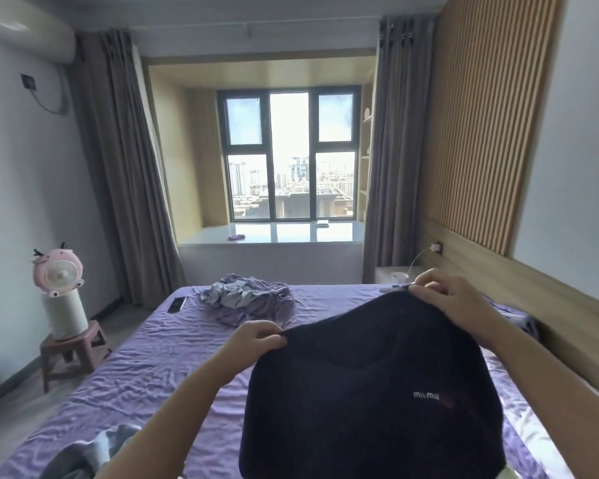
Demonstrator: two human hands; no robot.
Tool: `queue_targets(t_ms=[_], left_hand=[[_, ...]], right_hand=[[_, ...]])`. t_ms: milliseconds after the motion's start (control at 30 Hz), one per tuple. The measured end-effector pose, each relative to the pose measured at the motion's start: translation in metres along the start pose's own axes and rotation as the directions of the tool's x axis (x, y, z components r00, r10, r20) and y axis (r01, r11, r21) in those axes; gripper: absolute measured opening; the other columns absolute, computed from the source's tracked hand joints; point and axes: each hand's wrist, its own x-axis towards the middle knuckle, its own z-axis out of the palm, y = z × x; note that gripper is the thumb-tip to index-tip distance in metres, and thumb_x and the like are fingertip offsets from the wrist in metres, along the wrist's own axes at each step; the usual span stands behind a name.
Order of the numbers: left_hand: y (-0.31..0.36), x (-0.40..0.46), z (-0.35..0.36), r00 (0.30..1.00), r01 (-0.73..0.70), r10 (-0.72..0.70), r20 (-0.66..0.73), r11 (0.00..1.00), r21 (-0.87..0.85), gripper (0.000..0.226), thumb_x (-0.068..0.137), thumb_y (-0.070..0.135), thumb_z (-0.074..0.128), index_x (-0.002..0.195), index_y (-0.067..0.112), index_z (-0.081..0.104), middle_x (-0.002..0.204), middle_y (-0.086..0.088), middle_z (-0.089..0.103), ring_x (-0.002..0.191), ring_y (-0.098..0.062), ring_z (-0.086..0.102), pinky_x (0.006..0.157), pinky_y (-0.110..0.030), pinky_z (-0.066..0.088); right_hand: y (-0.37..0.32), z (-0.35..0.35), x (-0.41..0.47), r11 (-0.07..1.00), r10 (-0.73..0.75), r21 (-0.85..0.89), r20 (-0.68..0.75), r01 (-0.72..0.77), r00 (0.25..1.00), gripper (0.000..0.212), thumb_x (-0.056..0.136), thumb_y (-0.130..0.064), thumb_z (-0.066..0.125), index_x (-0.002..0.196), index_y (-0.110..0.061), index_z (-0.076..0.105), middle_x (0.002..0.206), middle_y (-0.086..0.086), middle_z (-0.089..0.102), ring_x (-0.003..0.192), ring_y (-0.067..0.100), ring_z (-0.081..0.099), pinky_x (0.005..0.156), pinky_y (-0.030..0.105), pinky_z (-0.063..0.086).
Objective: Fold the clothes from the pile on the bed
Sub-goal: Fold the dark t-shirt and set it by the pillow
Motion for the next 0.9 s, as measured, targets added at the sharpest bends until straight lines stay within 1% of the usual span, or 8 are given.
queue_targets(t_ms=[67, 200, 300, 400, 533, 700, 833, 900], left_hand=[[0.000, -0.001, -0.001, 1.000, -0.008, 0.008, 0.010, 0.998, -0.068, 0.010, 0.090, 0.010, 0.060, 0.088, 0.004, 0.068, 0.075, -0.003, 0.059, 0.072, -0.013, 0.052, 0.067, -0.025, 0.041], [0.008, 0.002, 0.011, 1.000, 0.008, -0.005, 0.015, 0.974, -0.225, 0.012, 0.093, 0.011, 0.057, 0.103, 0.004, 0.057, 0.083, -0.009, 0.064, 0.072, -0.017, 0.059, 0.066, -0.026, 0.047], [0.015, 0.001, 0.015, 0.999, -0.014, 0.022, 0.027, 0.963, -0.268, 0.008, 0.095, 0.011, 0.054, 0.100, 0.011, 0.047, 0.076, -0.005, 0.063, 0.062, -0.012, 0.058, 0.056, -0.021, 0.047], [0.022, -0.002, 0.014, 0.987, -0.072, 0.110, 0.114, 0.952, -0.296, 0.011, 0.095, 0.009, 0.052, 0.087, 0.015, 0.051, 0.074, 0.001, 0.056, 0.063, -0.009, 0.052, 0.055, -0.017, 0.043], [0.033, -0.005, 0.014, 0.970, -0.065, 0.107, 0.219, 0.980, -0.189, 0.014, 0.088, 0.004, 0.061, 0.090, 0.016, 0.069, 0.086, 0.002, 0.067, 0.079, -0.012, 0.062, 0.072, -0.021, 0.050], [0.029, -0.009, 0.009, 0.958, -0.040, 0.048, 0.284, 0.999, -0.035, 0.040, 0.075, 0.012, 0.079, 0.109, 0.018, 0.061, 0.107, -0.008, 0.063, 0.093, -0.018, 0.063, 0.089, -0.035, 0.054], [0.020, -0.008, 0.010, 0.955, -0.244, 0.150, 0.255, 0.886, 0.395, 0.039, 0.071, 0.023, 0.081, 0.101, 0.028, 0.056, 0.111, 0.001, 0.051, 0.098, -0.011, 0.053, 0.086, -0.020, 0.046], [0.020, -0.008, 0.012, 0.943, -0.328, 0.276, 0.184, 0.863, 0.385, 0.025, 0.073, 0.020, 0.080, 0.089, 0.026, 0.061, 0.107, -0.002, 0.055, 0.099, -0.013, 0.053, 0.087, -0.017, 0.042]], right_hand=[[0.003, -0.003, -0.003, 0.999, 0.028, 0.017, 0.111, -0.030, 0.993, 0.003, 0.083, -0.030, 0.068, 0.083, -0.027, 0.067, 0.077, 0.001, 0.072, 0.067, 0.006, 0.064, 0.066, 0.027, 0.046], [0.005, -0.009, -0.008, 0.997, 0.068, -0.059, 0.360, -0.050, 0.930, 0.029, 0.077, -0.020, 0.075, 0.102, -0.031, 0.068, 0.090, 0.000, 0.068, 0.081, 0.011, 0.065, 0.076, 0.025, 0.052], [0.017, -0.015, -0.010, 0.985, 0.059, -0.174, 0.290, -0.008, 0.955, 0.018, 0.078, -0.019, 0.074, 0.092, -0.030, 0.072, 0.088, -0.008, 0.071, 0.084, 0.007, 0.065, 0.076, 0.022, 0.050], [0.036, -0.023, -0.012, 0.996, 0.090, -0.036, 0.170, -0.085, 0.981, 0.009, 0.077, -0.016, 0.074, 0.084, -0.021, 0.075, 0.087, 0.000, 0.073, 0.082, 0.013, 0.068, 0.077, 0.026, 0.050], [0.052, -0.024, -0.014, 0.968, 0.182, 0.154, 0.117, -0.199, 0.976, 0.021, 0.068, -0.027, 0.074, 0.086, -0.016, 0.074, 0.090, 0.012, 0.073, 0.079, 0.020, 0.068, 0.076, 0.032, 0.053], [0.056, -0.021, -0.011, 0.966, 0.184, 0.171, 0.072, -0.194, 0.980, 0.023, 0.073, -0.038, 0.070, 0.086, -0.020, 0.073, 0.085, 0.006, 0.073, 0.073, 0.015, 0.068, 0.065, 0.024, 0.051], [0.053, -0.017, -0.009, 0.980, 0.151, 0.123, 0.064, -0.158, 0.986, 0.016, 0.086, -0.030, 0.064, 0.079, -0.019, 0.073, 0.074, -0.001, 0.069, 0.065, 0.004, 0.063, 0.056, 0.015, 0.047], [0.050, -0.015, -0.008, 0.982, 0.146, 0.110, 0.065, -0.153, 0.987, 0.024, 0.088, -0.034, 0.061, 0.073, -0.019, 0.072, 0.068, -0.003, 0.067, 0.062, 0.004, 0.061, 0.053, 0.014, 0.045]])
